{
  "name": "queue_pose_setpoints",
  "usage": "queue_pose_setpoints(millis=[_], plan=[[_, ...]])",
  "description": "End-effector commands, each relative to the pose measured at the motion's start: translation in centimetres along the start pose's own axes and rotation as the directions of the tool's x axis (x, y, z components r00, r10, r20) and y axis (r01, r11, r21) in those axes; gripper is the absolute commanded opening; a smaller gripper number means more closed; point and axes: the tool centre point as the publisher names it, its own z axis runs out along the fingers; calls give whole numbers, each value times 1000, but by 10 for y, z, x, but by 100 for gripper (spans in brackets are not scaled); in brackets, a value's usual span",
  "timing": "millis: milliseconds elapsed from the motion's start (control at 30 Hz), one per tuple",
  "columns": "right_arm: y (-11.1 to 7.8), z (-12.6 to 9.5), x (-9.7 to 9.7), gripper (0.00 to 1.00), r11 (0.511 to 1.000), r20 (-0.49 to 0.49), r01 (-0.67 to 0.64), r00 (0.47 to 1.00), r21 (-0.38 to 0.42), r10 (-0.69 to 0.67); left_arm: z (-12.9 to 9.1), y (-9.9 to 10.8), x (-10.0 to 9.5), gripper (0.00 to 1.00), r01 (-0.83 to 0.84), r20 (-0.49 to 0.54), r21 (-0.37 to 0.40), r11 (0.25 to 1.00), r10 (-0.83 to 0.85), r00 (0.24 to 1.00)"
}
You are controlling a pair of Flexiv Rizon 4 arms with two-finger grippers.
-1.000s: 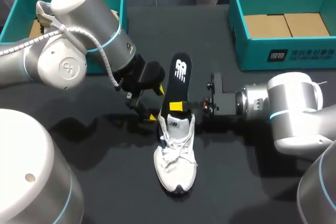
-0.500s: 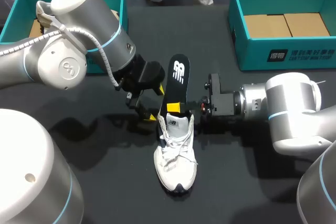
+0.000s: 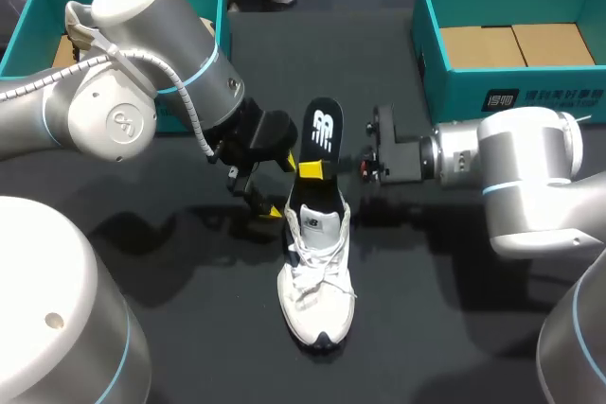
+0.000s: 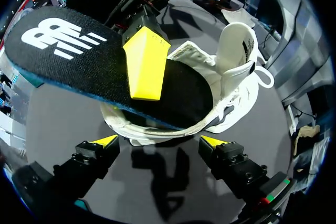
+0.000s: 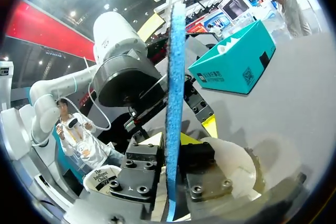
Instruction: Take the shoe out of the shoebox, open the shoe tongue, remove and reinsert the insole, then place the shoe into the shoebox
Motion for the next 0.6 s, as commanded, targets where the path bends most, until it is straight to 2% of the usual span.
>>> queue_pose_setpoints(millis=[33,267,600], plan=[[4,-2,-3,0,1000,-3,-7,1000,6,7,0,0,0,100,-1,0,-1,1000,1,1000],[-13,4,-11,0,997,-12,-72,997,4,72,0,0,0,100,-1,0,-1,1000,1,1000],[-48,8,-6,0,983,9,-186,983,7,186,0,0,0,100,-1,0,-1,1000,1,1000]])
